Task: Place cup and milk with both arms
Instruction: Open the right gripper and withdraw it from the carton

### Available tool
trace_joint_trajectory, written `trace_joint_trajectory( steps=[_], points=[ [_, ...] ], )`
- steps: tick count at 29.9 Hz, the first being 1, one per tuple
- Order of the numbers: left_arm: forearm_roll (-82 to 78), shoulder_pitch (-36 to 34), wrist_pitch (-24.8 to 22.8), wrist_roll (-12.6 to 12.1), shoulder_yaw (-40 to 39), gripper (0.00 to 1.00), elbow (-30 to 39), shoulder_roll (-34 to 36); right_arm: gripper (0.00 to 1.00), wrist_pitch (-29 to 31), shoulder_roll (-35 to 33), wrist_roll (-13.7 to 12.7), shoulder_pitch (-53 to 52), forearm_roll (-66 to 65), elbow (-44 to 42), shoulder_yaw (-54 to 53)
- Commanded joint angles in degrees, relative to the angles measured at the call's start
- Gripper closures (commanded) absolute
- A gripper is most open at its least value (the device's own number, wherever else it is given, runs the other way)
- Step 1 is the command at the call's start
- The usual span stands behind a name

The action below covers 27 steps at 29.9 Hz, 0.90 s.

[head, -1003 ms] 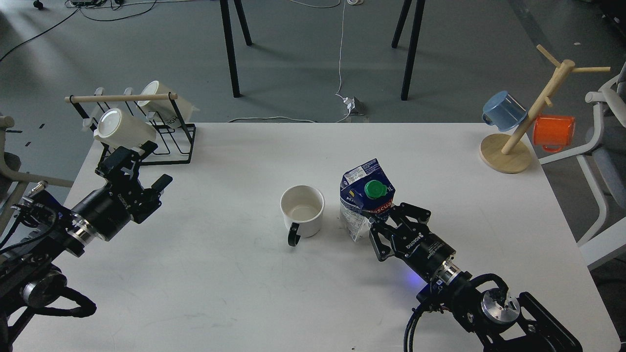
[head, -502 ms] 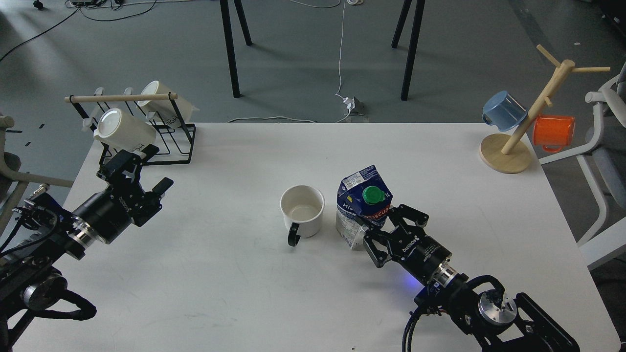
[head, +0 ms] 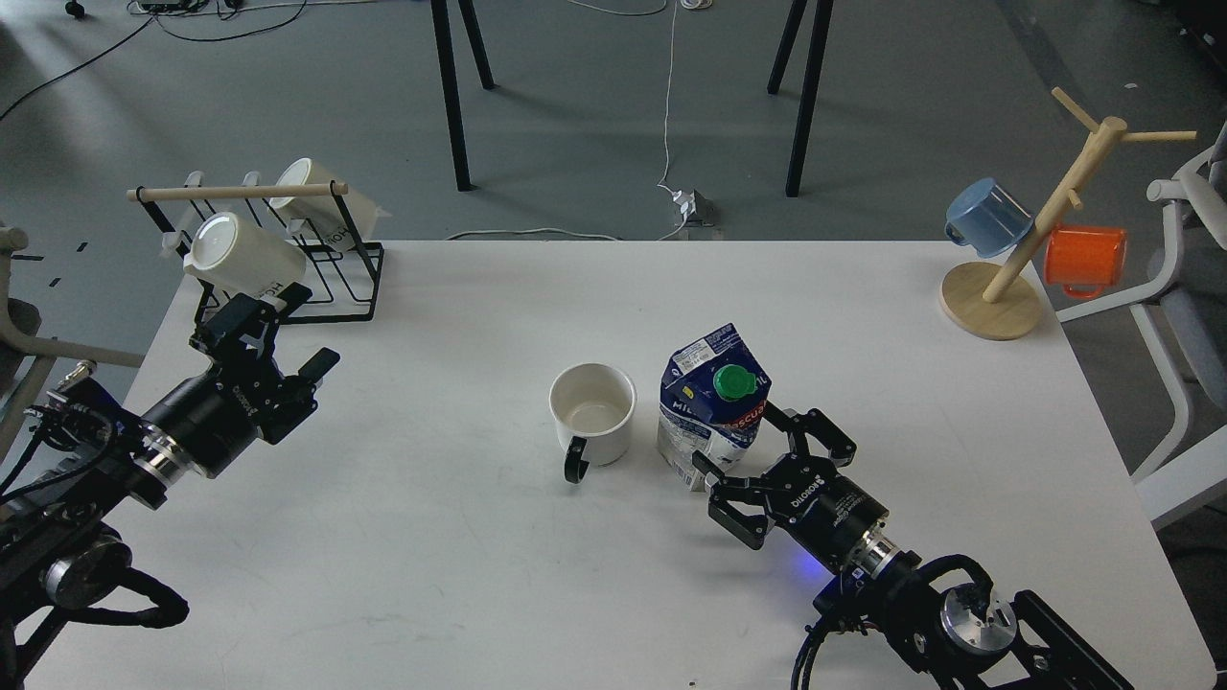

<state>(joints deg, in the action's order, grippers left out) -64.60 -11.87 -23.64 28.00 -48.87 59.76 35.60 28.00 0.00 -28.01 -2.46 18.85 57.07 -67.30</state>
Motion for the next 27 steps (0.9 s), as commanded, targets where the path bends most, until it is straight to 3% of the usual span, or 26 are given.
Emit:
trace_joint_trajectory(
  steps=[1, 8, 12, 18, 27],
  points=[
    [0.0, 0.0, 0.0, 0.0, 0.01, 0.02, 0.0, -0.01, 0.01, 0.0, 0.0, 0.01, 3.15, -0.04, 2.25, -0.11],
    [-1.4, 0.18, 0.09, 0.0, 0.01, 0.02, 0.0, -0.1, 0.0, 0.0, -0.09, 0.01, 10.8, -0.04, 10.6, -5.11],
    [-1.4, 0.18, 0.09, 0.0, -0.17, 0.02, 0.09, -0.36, 0.01, 0.0, -6.4, 0.01, 12.65, 0.04, 14.03, -14.59],
    [-0.7, 0.27, 1.75, 0.0, -0.61, 0.02, 0.09, -0.45, 0.01, 0.0, -15.19, 0.01, 9.5, 0.04, 13.69, -28.75],
    [5.97, 0.35, 1.67, 0.0, -4.38, 0.02, 0.53, -0.01, 0.01, 0.0, -18.37, 0.01, 4.83, -0.13, 11.31, -30.52]
  ],
)
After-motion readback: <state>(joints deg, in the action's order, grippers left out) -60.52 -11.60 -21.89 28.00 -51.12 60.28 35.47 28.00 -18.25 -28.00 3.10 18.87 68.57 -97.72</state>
